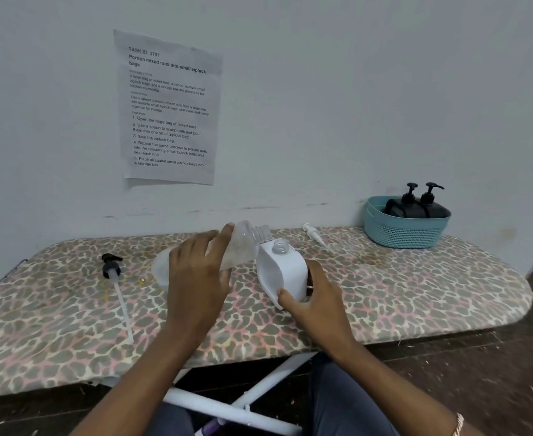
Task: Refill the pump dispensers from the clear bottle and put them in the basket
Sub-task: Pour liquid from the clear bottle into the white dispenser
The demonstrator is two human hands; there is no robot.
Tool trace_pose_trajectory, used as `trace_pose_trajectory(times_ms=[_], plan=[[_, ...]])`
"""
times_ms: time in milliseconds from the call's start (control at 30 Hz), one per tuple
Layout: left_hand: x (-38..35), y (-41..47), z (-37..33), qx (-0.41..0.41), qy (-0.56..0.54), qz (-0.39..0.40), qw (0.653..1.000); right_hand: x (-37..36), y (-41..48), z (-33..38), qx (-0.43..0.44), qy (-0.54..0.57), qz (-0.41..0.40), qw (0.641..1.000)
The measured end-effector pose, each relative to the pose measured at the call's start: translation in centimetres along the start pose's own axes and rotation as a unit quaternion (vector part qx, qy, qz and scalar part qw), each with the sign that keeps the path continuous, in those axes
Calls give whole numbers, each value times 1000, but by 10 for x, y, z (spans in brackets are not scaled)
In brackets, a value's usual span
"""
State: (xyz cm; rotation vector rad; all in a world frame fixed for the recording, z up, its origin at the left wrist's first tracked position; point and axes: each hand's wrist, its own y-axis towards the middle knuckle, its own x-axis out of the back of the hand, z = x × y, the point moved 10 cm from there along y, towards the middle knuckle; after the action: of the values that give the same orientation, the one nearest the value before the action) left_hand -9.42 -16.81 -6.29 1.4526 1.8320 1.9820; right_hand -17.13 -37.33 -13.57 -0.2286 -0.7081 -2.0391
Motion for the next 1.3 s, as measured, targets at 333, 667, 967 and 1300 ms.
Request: trace_pose_trajectory(times_ms=[333, 667, 967, 1300], plan=[[3, 5, -5, -25, 54, 3, 998, -3, -1, 6, 13, 3, 13, 1000], [7, 7, -10, -45, 96, 2, 994, -3, -1, 9, 19, 10, 26, 999], [11, 9, -17, -60, 119, -1, 991, 1, 2, 8, 4, 19, 35, 999], [15, 10, -20, -66, 140, -7, 988, -1, 5, 4, -2, 29, 53, 998]])
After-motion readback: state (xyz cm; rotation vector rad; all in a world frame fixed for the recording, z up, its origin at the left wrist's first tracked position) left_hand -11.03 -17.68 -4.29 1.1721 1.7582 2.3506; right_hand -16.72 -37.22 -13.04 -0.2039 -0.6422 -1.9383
